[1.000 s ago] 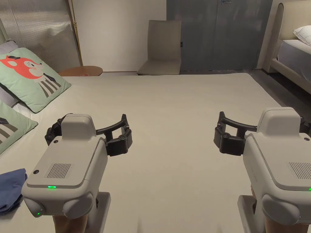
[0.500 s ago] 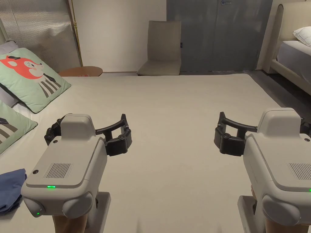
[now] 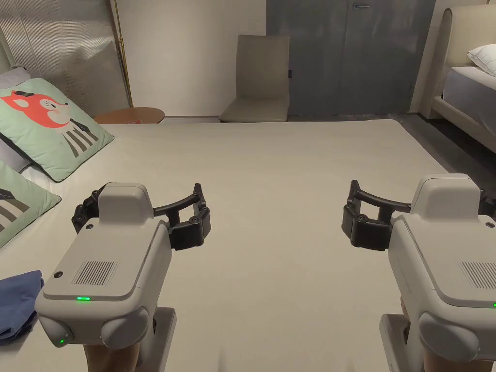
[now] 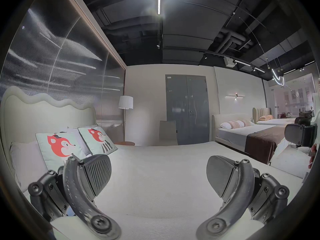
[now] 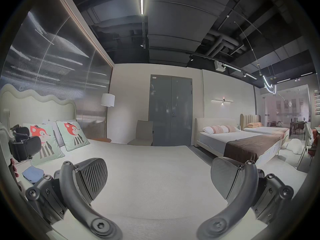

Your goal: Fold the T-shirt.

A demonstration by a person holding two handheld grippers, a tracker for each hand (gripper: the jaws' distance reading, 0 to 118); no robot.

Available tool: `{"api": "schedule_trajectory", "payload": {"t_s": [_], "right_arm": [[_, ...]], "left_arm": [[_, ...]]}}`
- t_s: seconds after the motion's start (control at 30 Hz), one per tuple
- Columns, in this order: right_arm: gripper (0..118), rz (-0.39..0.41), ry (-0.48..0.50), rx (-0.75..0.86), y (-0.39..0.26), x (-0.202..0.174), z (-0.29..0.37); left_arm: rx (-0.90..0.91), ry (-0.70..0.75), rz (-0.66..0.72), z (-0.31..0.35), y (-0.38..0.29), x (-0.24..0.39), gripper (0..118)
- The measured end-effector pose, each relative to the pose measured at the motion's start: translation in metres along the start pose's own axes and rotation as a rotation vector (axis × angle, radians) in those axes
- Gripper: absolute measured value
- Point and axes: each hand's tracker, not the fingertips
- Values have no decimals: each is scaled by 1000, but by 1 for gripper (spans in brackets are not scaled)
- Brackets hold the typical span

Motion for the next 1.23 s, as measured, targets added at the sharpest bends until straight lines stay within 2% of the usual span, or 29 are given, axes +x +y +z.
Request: {"api": "schedule_trajectory", "payload": {"t_s": [0.27,0.4,0.53,0.57,0.7,1.0,1.23], "right_arm": [[117,-17,0,-33,0,1,-2],[117,-101,19,-174,3,4,-9],[117,-168,-126,-398,13,3,-15],[117,-174,-146,-465,16,4,-17],[117,-226,-165,-565,23,10,-20],[117,-175,-146,-568,30,8,-20],[117,-190,-147,-566,25,9,-22]], "left_arm": [[2,-7,2,2,2,1,110],[-1,-9,3,1,3,1,110],[-2,-12,8,1,2,0,110],[-2,-11,8,1,2,0,110],[-2,-9,7,-2,0,-2,110],[-1,-10,9,-3,0,-3,110],[-1,-10,11,-2,0,-4,110]]}}
